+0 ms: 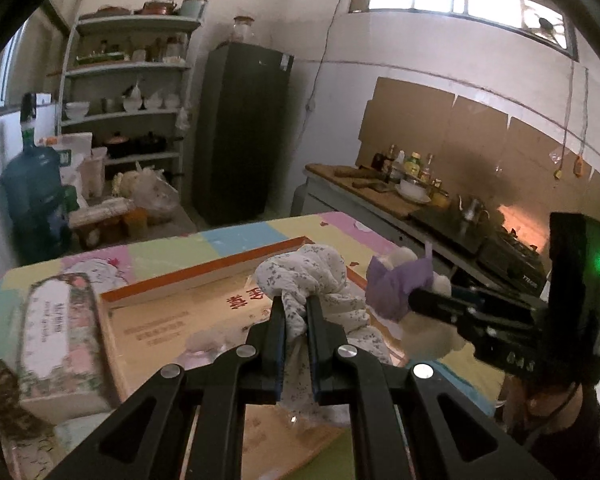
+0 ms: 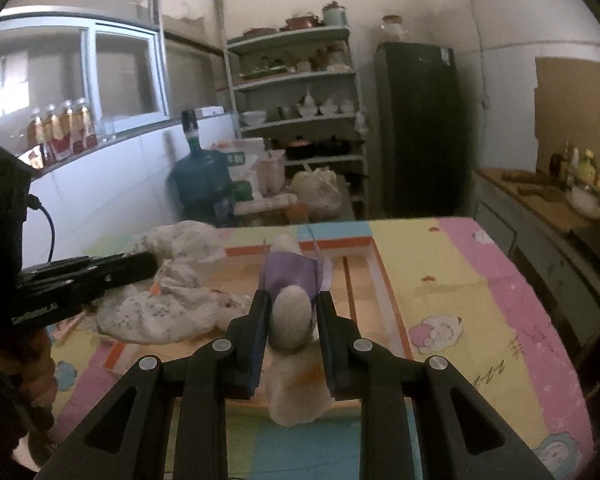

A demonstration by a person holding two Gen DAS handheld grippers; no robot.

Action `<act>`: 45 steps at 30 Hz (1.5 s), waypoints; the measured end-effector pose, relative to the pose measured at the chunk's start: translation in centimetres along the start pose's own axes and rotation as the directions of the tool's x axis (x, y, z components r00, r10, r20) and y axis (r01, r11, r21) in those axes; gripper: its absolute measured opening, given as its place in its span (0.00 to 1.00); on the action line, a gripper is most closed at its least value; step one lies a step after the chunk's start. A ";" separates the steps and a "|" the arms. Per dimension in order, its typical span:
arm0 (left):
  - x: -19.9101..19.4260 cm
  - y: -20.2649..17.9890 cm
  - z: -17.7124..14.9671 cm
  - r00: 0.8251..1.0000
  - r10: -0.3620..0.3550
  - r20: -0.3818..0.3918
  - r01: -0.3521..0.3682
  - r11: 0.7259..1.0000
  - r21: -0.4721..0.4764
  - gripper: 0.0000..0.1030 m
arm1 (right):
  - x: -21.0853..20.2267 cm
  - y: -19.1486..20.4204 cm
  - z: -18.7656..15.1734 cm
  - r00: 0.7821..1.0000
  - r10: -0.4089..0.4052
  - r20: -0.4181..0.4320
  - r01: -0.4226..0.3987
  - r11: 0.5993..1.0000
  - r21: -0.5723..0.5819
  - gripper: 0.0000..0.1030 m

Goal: Organize soft objects
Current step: 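Carry the scrunchie and pink plush into the box and open both grippers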

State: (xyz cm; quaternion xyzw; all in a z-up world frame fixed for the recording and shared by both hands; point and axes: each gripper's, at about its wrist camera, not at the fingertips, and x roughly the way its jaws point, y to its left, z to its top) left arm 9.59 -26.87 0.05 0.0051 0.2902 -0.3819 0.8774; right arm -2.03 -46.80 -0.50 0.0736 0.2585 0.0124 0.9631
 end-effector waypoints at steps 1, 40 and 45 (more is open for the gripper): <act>0.7 0.0 0.1 1.000 -0.001 -0.005 0.001 1.000 -0.007 0.10 | 0.2 -0.3 0.0 1.000 0.001 -0.003 -0.001 1.000 0.007 0.24; 10.6 -1.2 -0.6 0.975 0.046 -0.216 -0.055 0.998 -0.039 0.10 | 5.7 -3.3 -0.2 0.993 -0.047 -0.111 0.060 0.992 0.114 0.24; 11.4 -1.0 -0.8 0.969 0.033 -0.244 -0.046 0.998 -0.049 0.10 | 6.4 -3.3 -0.4 0.991 -0.047 -0.128 0.062 0.991 0.116 0.24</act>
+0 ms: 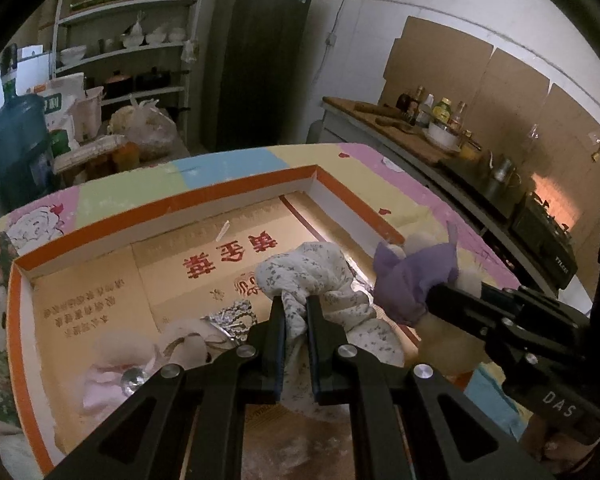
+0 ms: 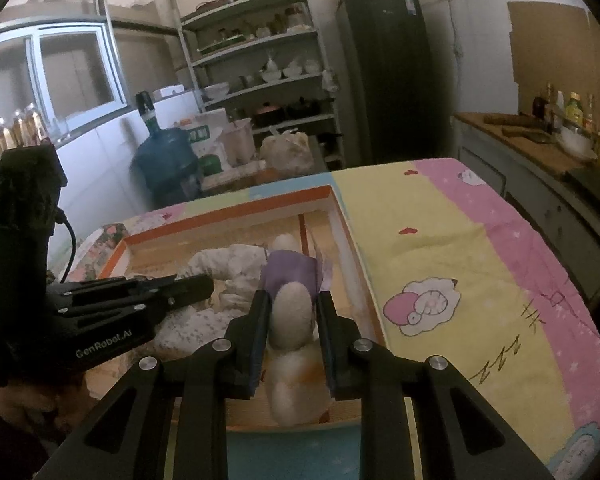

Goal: Organize soft objects
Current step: 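Carry the scrunchie and pink plush into the box and open both grippers, then withdraw both open grippers from the box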

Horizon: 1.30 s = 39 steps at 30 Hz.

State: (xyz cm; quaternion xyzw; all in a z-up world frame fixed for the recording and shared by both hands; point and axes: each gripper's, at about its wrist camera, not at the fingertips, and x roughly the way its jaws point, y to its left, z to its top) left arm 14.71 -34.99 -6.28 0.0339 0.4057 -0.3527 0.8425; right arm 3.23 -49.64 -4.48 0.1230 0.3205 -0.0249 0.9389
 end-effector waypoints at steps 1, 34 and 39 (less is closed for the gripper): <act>0.1 0.0 0.0 1.000 -0.005 -0.002 0.005 1.000 -0.002 0.10 | 0.2 0.0 0.0 1.000 0.001 -0.004 -0.001 1.000 0.000 0.24; -4.4 1.0 -0.8 0.994 -0.039 0.105 0.047 0.996 -0.075 0.78 | -1.9 -0.1 -0.7 0.997 0.007 0.073 -0.011 0.998 0.061 0.62; -6.0 1.3 -1.3 0.987 -0.037 0.160 0.046 0.997 -0.054 0.83 | -3.2 0.7 -1.0 0.994 -0.017 0.106 0.010 0.998 0.063 0.67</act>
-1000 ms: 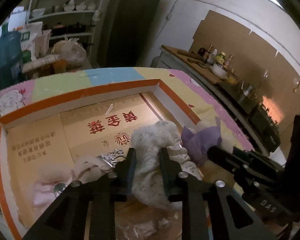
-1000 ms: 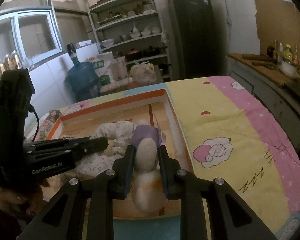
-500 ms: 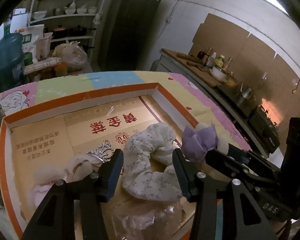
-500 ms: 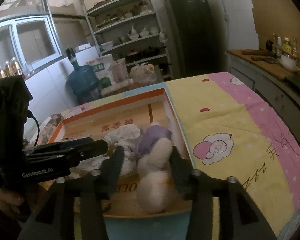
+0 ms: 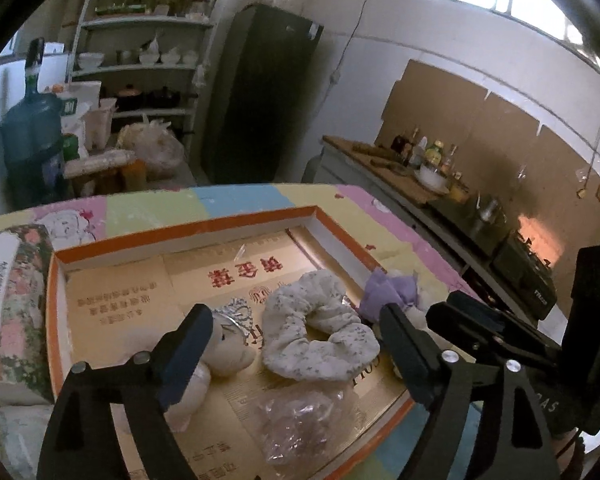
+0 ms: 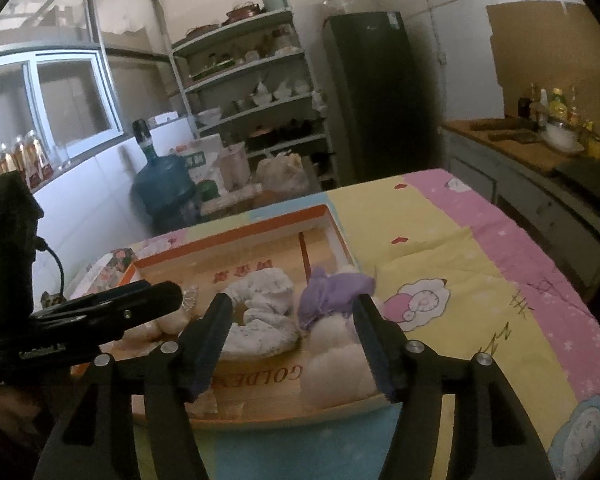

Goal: Organize soft objects
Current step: 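Withdraw both open grippers from the box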

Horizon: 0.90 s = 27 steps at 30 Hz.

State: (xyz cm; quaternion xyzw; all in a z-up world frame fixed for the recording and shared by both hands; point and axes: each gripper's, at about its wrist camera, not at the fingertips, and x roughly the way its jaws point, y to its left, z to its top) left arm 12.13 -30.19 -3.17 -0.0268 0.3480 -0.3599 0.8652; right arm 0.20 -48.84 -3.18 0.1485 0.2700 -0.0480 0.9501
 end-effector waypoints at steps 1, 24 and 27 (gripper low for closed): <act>-0.4 -0.1 -0.1 1.000 -0.002 0.016 0.002 1.000 0.014 0.84 | -0.2 0.1 -0.1 1.000 -0.002 0.007 0.002 1.000 0.002 0.68; -8.5 1.2 -2.5 0.952 0.237 0.195 -0.257 0.962 0.086 0.89 | -3.5 5.1 -2.5 0.994 -0.042 0.105 0.040 0.999 0.021 0.68; -9.7 1.6 -2.7 0.943 0.254 0.214 -0.276 0.957 0.083 0.88 | -3.5 6.1 -2.6 0.994 -0.034 0.101 0.033 0.999 0.010 0.68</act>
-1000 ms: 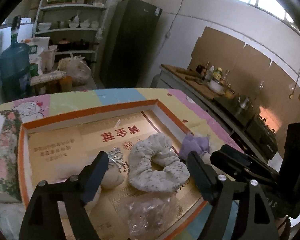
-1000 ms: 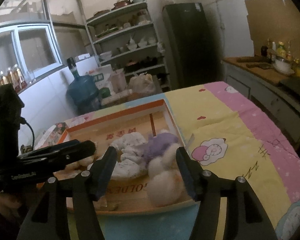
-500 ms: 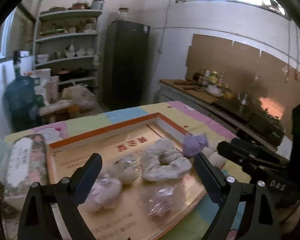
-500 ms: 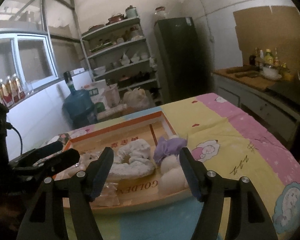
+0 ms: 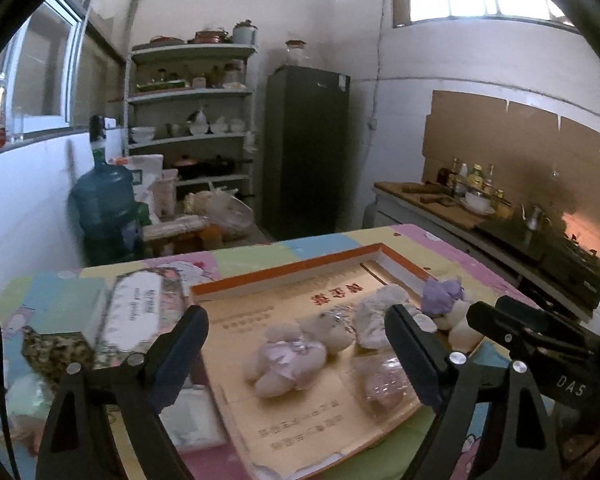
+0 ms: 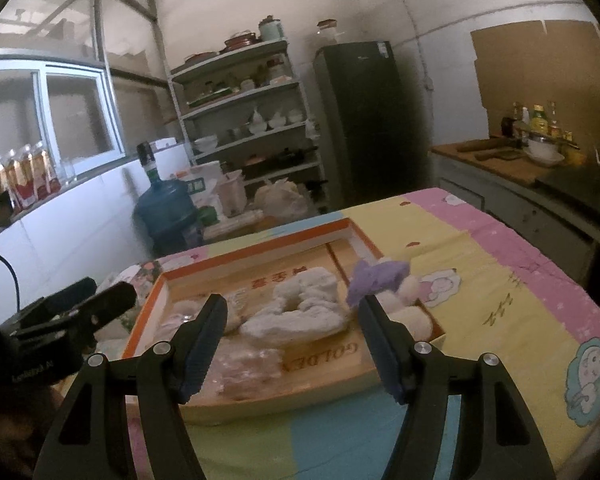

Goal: Organize soft objects
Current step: 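Withdraw both open grippers from the box, then move both open grippers toward the packets lying beside the box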

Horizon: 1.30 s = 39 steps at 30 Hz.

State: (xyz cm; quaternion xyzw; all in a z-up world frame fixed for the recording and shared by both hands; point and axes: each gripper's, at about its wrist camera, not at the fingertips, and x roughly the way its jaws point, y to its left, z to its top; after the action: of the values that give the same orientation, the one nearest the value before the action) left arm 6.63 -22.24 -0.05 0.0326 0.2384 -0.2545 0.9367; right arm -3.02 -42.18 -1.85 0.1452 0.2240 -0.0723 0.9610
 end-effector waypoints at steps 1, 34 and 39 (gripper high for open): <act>-0.3 0.2 0.0 1.000 0.008 0.004 -0.008 1.000 0.001 0.88 | -0.1 0.3 0.0 1.000 0.003 0.000 -0.003 1.000 -0.002 0.68; -9.7 12.9 -3.4 0.911 0.413 -0.015 -0.411 0.900 -0.145 0.86 | 1.0 16.7 -2.6 0.977 0.198 -0.083 -0.210 0.963 -0.169 0.68; -11.0 14.5 -4.2 0.896 0.444 -0.024 -0.442 0.883 -0.161 0.86 | 1.5 19.5 -3.2 0.965 0.238 -0.109 -0.256 0.946 -0.199 0.68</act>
State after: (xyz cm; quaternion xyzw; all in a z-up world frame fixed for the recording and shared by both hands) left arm 3.66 -3.78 0.46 0.0078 0.2383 -0.0140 0.9711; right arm 0.94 -22.82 -0.44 0.0719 0.2503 0.0789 0.9623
